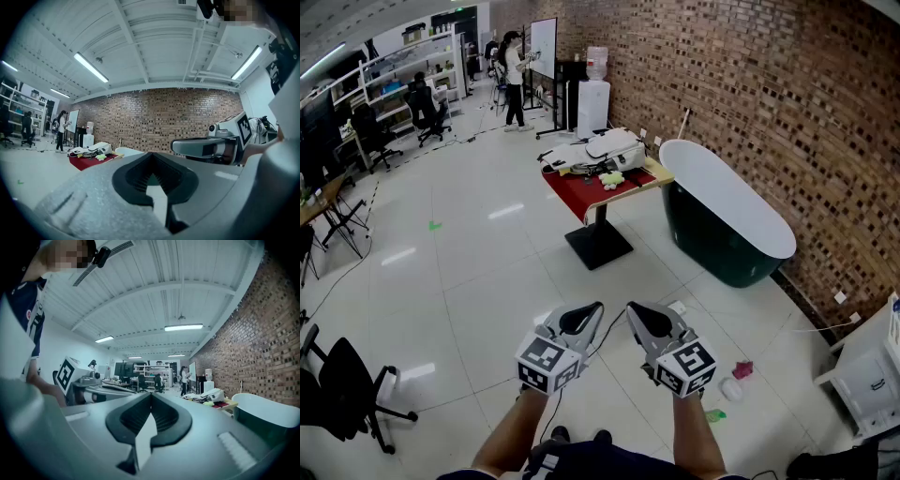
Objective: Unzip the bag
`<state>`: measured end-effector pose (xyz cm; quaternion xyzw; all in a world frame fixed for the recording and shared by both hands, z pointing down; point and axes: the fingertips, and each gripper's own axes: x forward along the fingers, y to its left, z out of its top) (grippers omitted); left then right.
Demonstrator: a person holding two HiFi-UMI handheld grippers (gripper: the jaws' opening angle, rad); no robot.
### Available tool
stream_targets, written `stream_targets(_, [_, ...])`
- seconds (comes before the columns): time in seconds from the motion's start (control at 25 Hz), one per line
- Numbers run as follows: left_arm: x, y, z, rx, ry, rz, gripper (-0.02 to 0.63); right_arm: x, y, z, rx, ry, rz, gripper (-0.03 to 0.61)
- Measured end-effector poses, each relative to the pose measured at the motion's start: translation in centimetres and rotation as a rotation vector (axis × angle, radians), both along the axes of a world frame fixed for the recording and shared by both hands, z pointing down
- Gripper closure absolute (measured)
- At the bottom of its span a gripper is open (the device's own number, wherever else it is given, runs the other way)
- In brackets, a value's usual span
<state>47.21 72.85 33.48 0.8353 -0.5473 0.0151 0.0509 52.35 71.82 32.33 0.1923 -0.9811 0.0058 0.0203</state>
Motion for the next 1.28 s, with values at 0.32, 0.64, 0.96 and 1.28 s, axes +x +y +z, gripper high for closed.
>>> stream_targets(0.32, [-0.6, -2.9, 0.8, -0.002, -0.022, -0.028, 0.613, -0.4, -3.6, 0.7, 0.02, 0.001, -0.033, 0.575])
stream_targets(0.64, [-5.1, -10.2, 1.7, 0.002, 0.005, -0.041, 0.614, -5.3, -10.3, 1.5, 0.029, 0.047, -0.063, 0.575])
stream_targets(0.96, [-12.5, -19.7, 2.6, 0.005, 0.039, 0.009, 0.614, -13.8, -20.0, 1.4, 0.051, 0.108, -0.058, 0.575])
stream_targets(1.28, [-18.5, -27.0, 2.8, -0.02, 0.012, -0.001, 0.614, -19.4, -28.0, 1.5, 0.04, 0.087, -0.057, 0.575])
